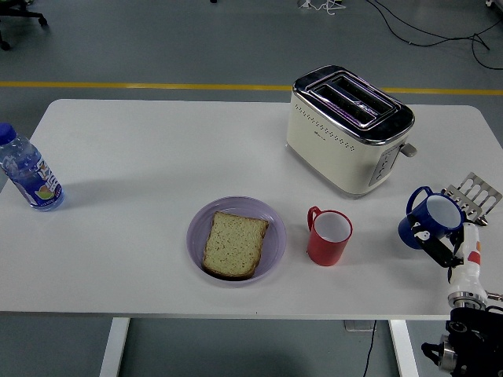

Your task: Pick up the cup,pour liquid into bread,place the cup on the desk

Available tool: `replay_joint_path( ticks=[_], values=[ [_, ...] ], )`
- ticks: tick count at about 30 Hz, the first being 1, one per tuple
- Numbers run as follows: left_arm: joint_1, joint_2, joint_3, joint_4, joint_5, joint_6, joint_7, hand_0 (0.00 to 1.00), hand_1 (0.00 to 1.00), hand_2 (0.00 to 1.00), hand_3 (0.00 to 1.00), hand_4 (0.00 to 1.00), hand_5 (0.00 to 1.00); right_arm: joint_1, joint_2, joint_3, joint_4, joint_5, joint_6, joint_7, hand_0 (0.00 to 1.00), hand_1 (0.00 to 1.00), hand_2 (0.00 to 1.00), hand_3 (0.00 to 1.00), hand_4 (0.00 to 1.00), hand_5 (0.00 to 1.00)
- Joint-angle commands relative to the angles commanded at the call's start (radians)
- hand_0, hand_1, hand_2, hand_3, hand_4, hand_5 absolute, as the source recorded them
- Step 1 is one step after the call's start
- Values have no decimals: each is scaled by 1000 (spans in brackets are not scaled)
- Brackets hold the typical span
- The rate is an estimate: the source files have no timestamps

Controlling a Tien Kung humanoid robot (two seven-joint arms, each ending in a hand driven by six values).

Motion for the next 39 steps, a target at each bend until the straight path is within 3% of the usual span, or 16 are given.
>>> replay_joint_path(
  ticks=[6, 11, 17, 18, 19, 22, 25, 28, 33, 39],
  values=[
    [-2, 3, 1, 0, 1, 2, 0, 377, 361, 441, 620, 344, 998, -1, -50, 14, 113, -97, 0, -78, 393, 425, 576, 600, 700, 2],
    [-3, 6, 0, 0, 2, 2, 0, 377, 361, 441, 619, 344, 998, 9, -104, 30, 233, -217, 0, -184, 399, 424, 570, 578, 689, 2],
    [-3, 8, -5, 0, 6, 1, -1, 376, 361, 439, 620, 345, 998, 31, -181, 39, 425, -404, 11, -410, 358, 388, 561, 556, 715, 2],
    [-3, 8, -6, 0, 7, 0, -1, 376, 361, 439, 620, 345, 998, 37, -195, 42, 461, -420, 35, -455, 358, 388, 561, 556, 715, 2],
    [-3, 8, -7, 0, 8, 0, 0, 375, 360, 438, 619, 345, 998, 41, -203, 44, 490, -427, 64, -494, 354, 374, 553, 548, 789, 2],
    [-3, 9, -11, 0, 12, -1, 0, 375, 360, 438, 619, 345, 998, 69, -239, 52, 583, -474, 184, -623, 354, 374, 553, 548, 789, 2],
    [-3, 9, -12, 0, 15, -2, 0, 376, 360, 440, 619, 344, 998, 92, -262, 50, 639, -502, 307, -746, 353, 365, 555, 550, 811, 2],
    [-5, 9, -12, 0, 12, -3, -1, 376, 360, 440, 619, 344, 998, 134, -288, 26, 650, -516, 426, -858, 353, 365, 555, 550, 811, 2],
    [-6, 9, -12, 0, 10, -5, -1, 374, 360, 440, 619, 344, 998, 217, -298, -39, 650, -529, 530, -930, 342, 347, 551, 550, 798, 2],
    [-6, 9, -11, 0, 7, -9, -1, 375, 360, 437, 619, 344, 998, 316, -283, -125, 650, -547, 558, -966, 336, 344, 549, 548, 801, 2]
  ],
)
